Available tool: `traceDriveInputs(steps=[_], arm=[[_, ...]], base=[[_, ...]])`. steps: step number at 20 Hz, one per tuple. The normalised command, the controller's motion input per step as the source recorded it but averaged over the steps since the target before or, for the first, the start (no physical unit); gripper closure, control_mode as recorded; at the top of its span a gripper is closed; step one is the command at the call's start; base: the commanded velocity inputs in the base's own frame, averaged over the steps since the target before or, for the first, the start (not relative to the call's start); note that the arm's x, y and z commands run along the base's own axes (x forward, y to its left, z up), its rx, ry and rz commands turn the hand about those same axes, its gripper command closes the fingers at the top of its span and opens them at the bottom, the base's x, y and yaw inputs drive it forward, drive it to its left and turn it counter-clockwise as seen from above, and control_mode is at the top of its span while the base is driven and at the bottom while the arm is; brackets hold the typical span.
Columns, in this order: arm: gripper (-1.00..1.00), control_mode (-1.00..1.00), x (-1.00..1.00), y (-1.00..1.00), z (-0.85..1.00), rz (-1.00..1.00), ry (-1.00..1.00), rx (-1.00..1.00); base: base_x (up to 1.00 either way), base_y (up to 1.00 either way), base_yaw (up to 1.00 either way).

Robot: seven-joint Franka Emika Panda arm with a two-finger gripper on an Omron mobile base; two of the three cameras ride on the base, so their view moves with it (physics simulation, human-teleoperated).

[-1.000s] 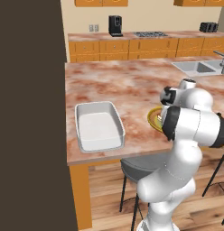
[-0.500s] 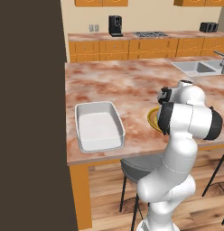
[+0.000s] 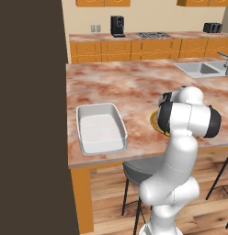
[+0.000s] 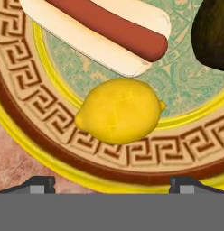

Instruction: Place one cooked food and one vegetable from the large plate to each tupperware container.

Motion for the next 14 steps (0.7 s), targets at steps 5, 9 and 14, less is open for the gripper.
traceDriveInputs(steps=[5,9,14], arm=[[-1.0,-1.0,0.2,-0.08,-0.02,0.0,0.0,0.0],[-1.0,-1.0,0.26,-0.09,-0.09,0.0,0.01,0.0],[-1.0,-1.0,0.39,-0.12,-0.32,0.0,-0.01,0.0]], base=[[0.0,0.0,0.0],[0.0,0.0,0.0],[0.0,0.0,0.0]])
